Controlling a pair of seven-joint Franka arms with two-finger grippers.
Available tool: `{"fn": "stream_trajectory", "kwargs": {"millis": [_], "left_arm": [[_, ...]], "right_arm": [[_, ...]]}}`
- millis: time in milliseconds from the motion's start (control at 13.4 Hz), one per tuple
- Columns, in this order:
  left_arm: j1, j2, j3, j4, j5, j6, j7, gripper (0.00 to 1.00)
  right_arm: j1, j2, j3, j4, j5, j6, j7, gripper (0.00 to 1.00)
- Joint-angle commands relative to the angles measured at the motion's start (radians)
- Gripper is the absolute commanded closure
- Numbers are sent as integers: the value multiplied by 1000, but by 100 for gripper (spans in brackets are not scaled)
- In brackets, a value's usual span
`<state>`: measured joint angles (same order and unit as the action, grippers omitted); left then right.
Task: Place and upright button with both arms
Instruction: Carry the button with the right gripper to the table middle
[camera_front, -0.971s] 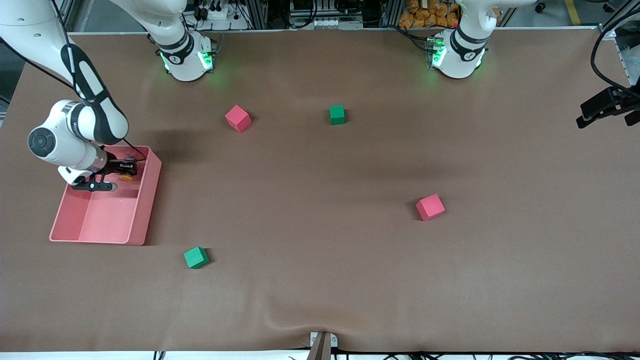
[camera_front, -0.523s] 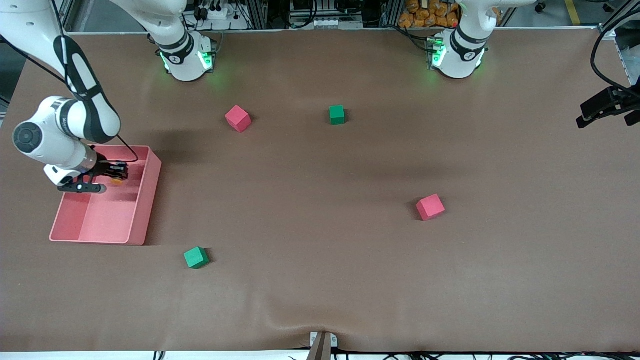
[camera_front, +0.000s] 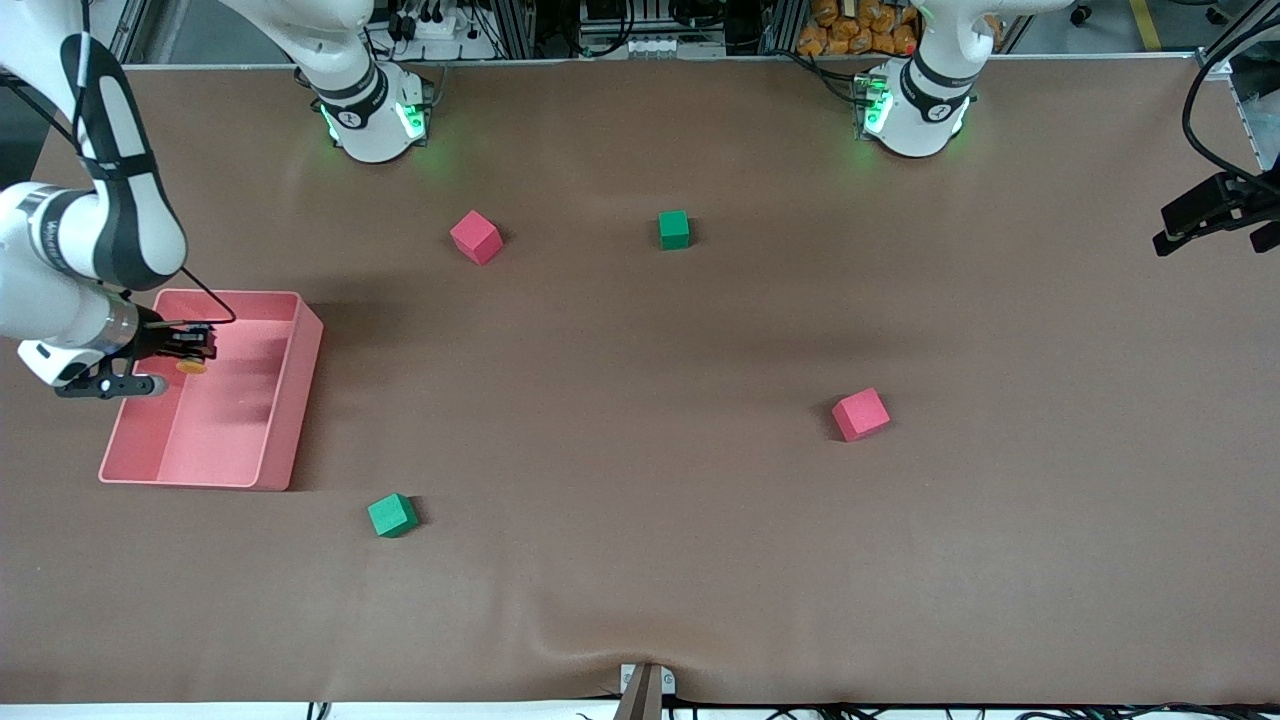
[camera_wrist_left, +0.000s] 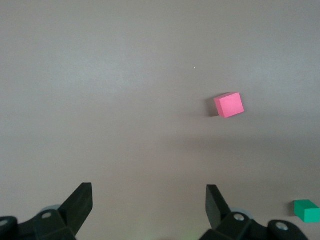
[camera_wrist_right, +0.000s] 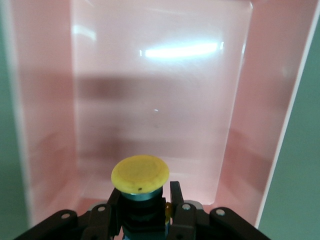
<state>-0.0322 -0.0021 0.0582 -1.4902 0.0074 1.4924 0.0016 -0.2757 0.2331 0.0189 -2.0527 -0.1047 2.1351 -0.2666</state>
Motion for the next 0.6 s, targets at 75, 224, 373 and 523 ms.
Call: {"fn": "stream_trajectory", "kwargs": {"millis": [75,224,373,523], "left_arm": [[6,8,-3,15,2,-9,17,0],[6,8,-3,15,2,-9,20,0],[6,8,-3,15,2,-9,20,0],[6,8,-3,15,2,-9,20,0]], "right_arm": [[-5,6,133,175,-7,-174,-3,98],[-3,11,197,229,12,-202,1,98],[10,11,240,265,101,-202,4,98],[87,24,240,325,149,-202,6,98]]}}
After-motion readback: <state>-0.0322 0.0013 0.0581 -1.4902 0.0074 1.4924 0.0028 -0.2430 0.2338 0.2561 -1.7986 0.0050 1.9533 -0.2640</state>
